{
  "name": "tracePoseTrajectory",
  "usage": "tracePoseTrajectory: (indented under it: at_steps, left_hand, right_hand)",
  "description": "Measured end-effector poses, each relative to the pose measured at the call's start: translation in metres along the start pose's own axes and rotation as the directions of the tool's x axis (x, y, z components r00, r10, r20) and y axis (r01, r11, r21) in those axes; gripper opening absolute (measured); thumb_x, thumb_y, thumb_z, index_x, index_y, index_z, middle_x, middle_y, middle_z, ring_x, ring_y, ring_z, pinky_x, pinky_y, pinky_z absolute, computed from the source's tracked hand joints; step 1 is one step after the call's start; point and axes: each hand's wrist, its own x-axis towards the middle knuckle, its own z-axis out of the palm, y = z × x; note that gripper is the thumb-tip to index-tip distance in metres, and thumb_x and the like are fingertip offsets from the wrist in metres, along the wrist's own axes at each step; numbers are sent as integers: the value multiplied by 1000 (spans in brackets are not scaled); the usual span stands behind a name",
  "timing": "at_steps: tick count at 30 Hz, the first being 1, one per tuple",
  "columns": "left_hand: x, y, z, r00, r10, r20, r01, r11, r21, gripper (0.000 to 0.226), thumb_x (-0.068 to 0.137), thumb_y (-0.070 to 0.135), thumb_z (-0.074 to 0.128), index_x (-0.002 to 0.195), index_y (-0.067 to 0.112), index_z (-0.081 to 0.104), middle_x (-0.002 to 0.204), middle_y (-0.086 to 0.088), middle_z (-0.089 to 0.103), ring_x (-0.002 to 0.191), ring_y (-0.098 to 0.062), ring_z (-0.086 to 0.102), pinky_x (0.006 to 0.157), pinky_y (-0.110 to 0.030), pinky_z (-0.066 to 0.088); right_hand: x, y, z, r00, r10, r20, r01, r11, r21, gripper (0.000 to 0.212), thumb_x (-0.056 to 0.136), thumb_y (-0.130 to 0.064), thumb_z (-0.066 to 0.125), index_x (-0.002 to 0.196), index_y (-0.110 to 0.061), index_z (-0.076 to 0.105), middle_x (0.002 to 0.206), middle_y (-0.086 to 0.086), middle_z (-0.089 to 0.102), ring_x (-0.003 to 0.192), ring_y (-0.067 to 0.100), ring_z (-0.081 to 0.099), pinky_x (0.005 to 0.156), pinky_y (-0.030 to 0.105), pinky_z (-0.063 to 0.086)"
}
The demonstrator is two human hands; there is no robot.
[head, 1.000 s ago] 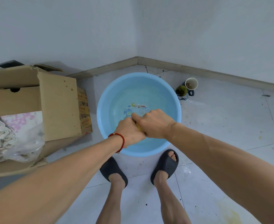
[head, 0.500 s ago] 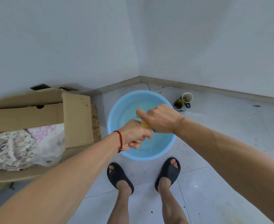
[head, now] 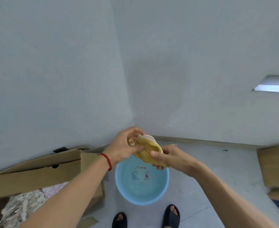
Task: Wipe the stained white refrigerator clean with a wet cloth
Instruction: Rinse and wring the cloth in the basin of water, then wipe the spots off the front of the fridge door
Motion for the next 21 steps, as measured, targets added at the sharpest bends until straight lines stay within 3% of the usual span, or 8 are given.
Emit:
tracePoseTrajectory:
  at_steps: [3,6,9,12,15,17,19,21]
  left_hand:
    - [-8,36,-14,984,156,87,-158,987,20,40,79,4,78,111,28,72,107,-11,73,94,-14,67,89,-33,56]
    - [-4,65,-14,922,279,270,-310,948,79,52,83,1,75,123,34,67,112,-10,69,100,-16,66,90,-33,57]
    - [0,88,-9,833,291,470,-403,902,155,57,86,2,75,131,31,59,113,-1,67,108,-11,66,91,-31,58]
    - [1,100,8,735,234,636,-476,846,239,44,83,16,81,123,25,64,104,0,73,99,-15,70,90,-41,58]
    - [-12,113,34,640,178,748,-465,864,192,28,87,25,77,110,9,72,102,-10,75,95,-27,71,90,-54,56]
    - [-32,128,55,580,158,799,-418,900,126,26,96,24,68,115,7,71,112,-16,74,106,-33,70,94,-50,56]
    - [-56,146,75,562,185,806,-365,930,41,25,102,20,61,122,6,66,116,-17,73,110,-31,70,94,-44,57]
    - [-88,168,103,549,255,796,-417,909,-4,23,103,18,59,121,3,63,106,-20,73,96,-29,72,80,-43,60]
  right_hand:
    - [-36,-20,18,997,12,-82,13,955,296,50,108,-39,48,106,3,74,100,23,77,83,32,70,83,40,54]
    - [-59,-29,45,931,8,-365,67,979,191,37,111,-29,45,104,-11,76,100,0,79,89,16,72,89,41,53]
    - [-82,-33,75,708,-100,-700,161,987,22,26,109,-26,51,110,-28,77,118,-23,69,106,-2,64,95,29,54]
    - [-115,-36,95,431,-155,-889,220,973,-63,22,104,-19,59,111,-24,79,118,-16,66,108,4,63,85,20,52]
    - [-153,-43,108,292,-204,-934,185,970,-154,29,100,-34,62,90,-10,75,86,9,65,76,22,61,70,49,51]
    - [-187,-46,118,210,-204,-956,189,968,-165,37,98,-40,61,85,-6,69,76,18,60,68,33,56,62,53,47]
    - [-222,-43,126,189,-176,-966,195,971,-139,31,99,-37,66,91,-7,70,80,15,65,72,31,63,65,52,52]
    - [-263,-33,137,298,-97,-950,187,982,-41,26,96,-37,73,108,-13,72,96,6,75,88,22,73,77,47,62]
